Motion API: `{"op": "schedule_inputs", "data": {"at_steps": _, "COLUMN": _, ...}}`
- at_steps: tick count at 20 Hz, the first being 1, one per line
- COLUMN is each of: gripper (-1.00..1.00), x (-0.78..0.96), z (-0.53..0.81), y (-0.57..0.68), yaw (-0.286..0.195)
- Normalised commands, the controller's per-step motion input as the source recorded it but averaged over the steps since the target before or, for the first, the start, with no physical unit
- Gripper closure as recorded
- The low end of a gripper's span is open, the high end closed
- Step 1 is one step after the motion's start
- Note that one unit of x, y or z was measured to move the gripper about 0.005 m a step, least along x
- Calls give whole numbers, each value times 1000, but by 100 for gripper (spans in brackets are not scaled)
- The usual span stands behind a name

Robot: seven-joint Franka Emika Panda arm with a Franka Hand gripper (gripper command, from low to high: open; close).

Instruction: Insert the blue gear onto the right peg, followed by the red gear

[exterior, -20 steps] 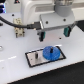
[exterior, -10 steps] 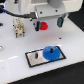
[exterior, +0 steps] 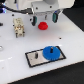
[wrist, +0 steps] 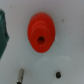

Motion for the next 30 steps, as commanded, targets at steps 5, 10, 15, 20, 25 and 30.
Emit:
{"op": "schedule_inputs", "data": {"at_steps": 5, "gripper": -100, "x": -305, "z": -307, "y": 163, "yaw": 0}}
{"op": "schedule_inputs", "data": {"at_steps": 10, "gripper": -100, "x": -217, "z": -308, "y": 106, "yaw": 0}}
{"op": "schedule_inputs", "data": {"at_steps": 15, "gripper": -100, "x": -254, "z": -288, "y": 88, "yaw": 0}}
{"op": "schedule_inputs", "data": {"at_steps": 20, "gripper": -100, "x": -256, "z": -320, "y": 87, "yaw": 0}}
{"op": "schedule_inputs", "data": {"at_steps": 25, "gripper": -100, "x": -281, "z": -310, "y": 79, "yaw": 0}}
{"op": "schedule_inputs", "data": {"at_steps": 30, "gripper": 100, "x": -322, "z": -161, "y": 99, "yaw": 0}}
